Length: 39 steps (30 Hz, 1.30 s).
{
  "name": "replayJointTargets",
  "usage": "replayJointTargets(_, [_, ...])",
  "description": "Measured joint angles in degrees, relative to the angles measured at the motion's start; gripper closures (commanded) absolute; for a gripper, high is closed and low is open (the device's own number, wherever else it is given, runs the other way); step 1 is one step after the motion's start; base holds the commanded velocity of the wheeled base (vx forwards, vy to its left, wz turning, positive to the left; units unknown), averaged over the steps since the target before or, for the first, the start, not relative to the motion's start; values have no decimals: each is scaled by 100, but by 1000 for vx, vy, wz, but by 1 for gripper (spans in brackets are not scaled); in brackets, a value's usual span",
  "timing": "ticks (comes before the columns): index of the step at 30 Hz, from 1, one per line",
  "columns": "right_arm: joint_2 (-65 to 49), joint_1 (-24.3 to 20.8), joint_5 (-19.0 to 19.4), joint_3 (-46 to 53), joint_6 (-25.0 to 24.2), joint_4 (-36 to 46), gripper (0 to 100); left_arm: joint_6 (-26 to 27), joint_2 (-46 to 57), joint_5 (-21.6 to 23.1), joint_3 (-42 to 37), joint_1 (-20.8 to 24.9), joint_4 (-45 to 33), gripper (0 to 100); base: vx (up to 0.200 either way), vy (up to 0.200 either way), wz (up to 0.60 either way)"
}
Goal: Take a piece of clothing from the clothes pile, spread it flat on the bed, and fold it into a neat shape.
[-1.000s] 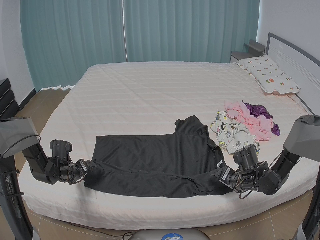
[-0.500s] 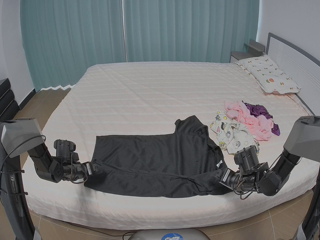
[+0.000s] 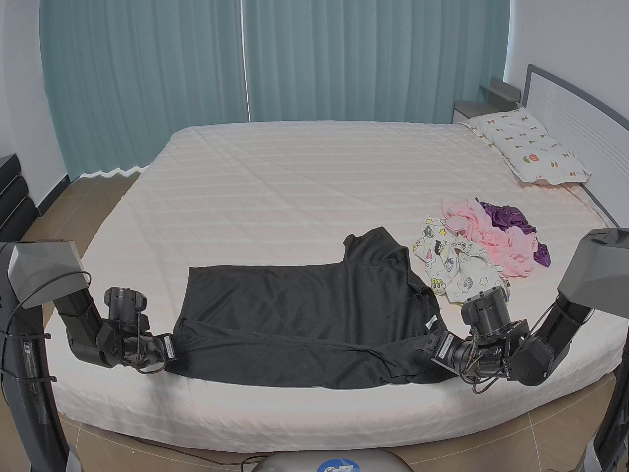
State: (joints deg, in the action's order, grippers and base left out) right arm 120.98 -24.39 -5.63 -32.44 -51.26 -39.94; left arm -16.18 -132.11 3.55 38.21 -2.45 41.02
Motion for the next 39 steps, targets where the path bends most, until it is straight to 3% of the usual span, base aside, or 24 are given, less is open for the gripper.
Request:
replayJointTargets(5, [0, 6, 6, 20, 2, -2, 0, 12, 116, -158, -116, -5, -22, 100, 0, 0, 0])
replayJointTargets(6, [0, 6, 9, 22, 2, -5, 0, 12, 135, -161, -128, -5, -30, 0, 0, 0, 0])
replayJointTargets(17, [-30, 83, 13, -38, 5, -224, 0, -16, 280, -158, -351, 22, -22, 0, 0, 0, 0])
replayJointTargets(25, [-33, 276, 126, -204, 246, -407, 0, -500, 597, -11, -277, 6, 6, 0, 0, 0, 0])
replayJointTargets(31, [-23, 339, 169, -419, 268, -358, 0, -635, 658, 12, -80, 24, -38, 0, 200, 0, 0])
replayJointTargets(39, [29, 447, 315, -662, 284, -334, 0, -638, 623, 30, 178, 33, -33, 0, 0, 0, 0])
